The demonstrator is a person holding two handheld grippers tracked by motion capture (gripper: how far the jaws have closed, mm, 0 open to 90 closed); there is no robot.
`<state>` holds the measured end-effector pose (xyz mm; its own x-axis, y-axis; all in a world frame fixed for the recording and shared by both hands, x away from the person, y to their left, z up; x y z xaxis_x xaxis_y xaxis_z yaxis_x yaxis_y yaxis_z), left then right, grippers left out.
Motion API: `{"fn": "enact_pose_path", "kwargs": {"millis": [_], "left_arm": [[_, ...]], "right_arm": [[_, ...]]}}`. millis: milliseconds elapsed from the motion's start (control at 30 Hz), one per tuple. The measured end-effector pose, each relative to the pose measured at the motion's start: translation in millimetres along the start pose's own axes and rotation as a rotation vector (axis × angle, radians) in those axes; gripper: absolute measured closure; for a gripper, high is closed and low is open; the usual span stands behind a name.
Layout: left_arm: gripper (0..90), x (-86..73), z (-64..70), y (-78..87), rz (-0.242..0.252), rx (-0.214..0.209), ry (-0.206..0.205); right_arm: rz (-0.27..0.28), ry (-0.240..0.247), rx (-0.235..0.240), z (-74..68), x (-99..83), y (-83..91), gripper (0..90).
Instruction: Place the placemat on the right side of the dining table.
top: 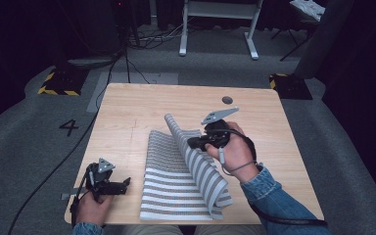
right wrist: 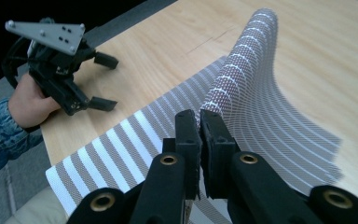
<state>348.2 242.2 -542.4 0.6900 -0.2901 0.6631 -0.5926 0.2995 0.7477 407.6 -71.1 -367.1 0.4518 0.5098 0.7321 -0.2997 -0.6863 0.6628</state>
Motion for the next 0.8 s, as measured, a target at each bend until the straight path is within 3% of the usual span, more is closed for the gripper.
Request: {"fn": "enact_pose_path", "kwargs": {"millis": [333, 800], "left_arm": [[0.2, 0.3, -0.1, -0.2, -0.002, -0.002, -0.003], [0.2, 0.3, -0.2, -0.2, -0.003, -0.004, -0.004]], "right_arm": [[0.089, -0.031, -0.079, 26.9, 4.5, 54.9, 88.5], [0.164, -0.082, -0.206, 72.4, 2.2, 113.9, 88.9]]}}
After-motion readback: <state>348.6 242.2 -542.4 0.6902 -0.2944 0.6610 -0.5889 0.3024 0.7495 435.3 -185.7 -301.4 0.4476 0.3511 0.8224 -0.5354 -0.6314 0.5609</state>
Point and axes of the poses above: each handheld gripper's, and its own axes: y roughly backward along the jaws, x roughly out of its top, z roughly to its right, the point moved 5 cm from there along -y, roughly forward along the jaws
